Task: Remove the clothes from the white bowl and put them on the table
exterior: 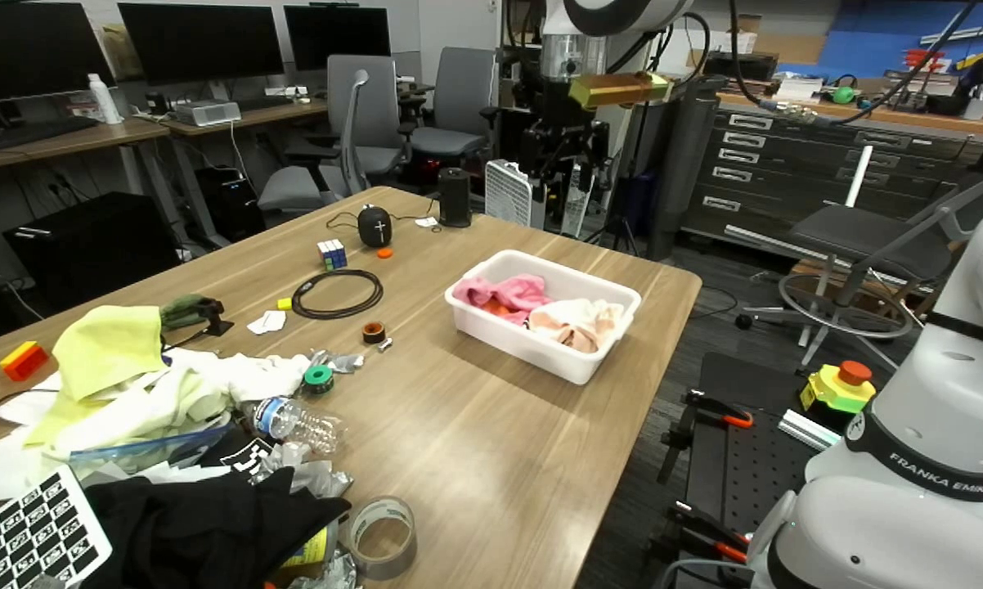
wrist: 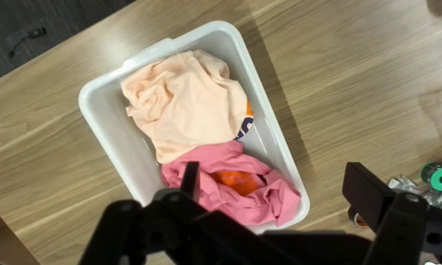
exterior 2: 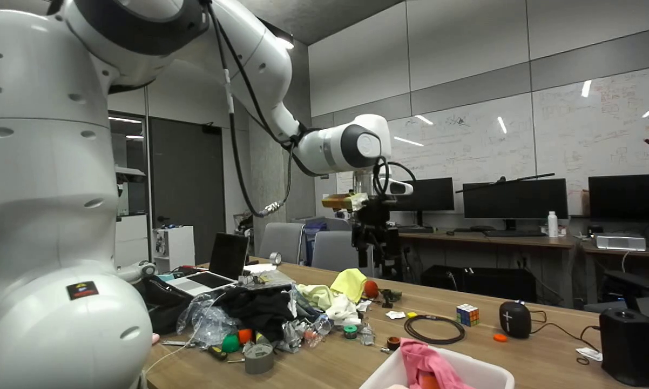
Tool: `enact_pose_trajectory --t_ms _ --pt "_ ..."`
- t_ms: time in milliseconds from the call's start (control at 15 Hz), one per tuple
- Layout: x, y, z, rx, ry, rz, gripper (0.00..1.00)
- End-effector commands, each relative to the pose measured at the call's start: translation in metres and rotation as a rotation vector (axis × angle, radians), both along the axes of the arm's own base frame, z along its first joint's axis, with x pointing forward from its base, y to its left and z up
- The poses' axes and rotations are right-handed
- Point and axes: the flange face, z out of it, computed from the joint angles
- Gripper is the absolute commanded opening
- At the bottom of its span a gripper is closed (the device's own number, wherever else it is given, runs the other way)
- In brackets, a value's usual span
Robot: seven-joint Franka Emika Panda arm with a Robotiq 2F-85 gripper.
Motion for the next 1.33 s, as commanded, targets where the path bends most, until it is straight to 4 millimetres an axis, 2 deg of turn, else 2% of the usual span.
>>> enact_pose_trajectory --t_ms 0,400,733,1267 --pt "0.017 -0.019 -0.024 -0.004 0.001 -0.019 1.0" --pt "0.032 -0.037 -0.083 0.098 -0.026 -0.002 1.0" --pt "0.035 -0.057 -0.132 0.125 0.026 -0.036 1.0" --pt "0.037 -0.074 -0.176 0.144 0.102 -0.081 1.0"
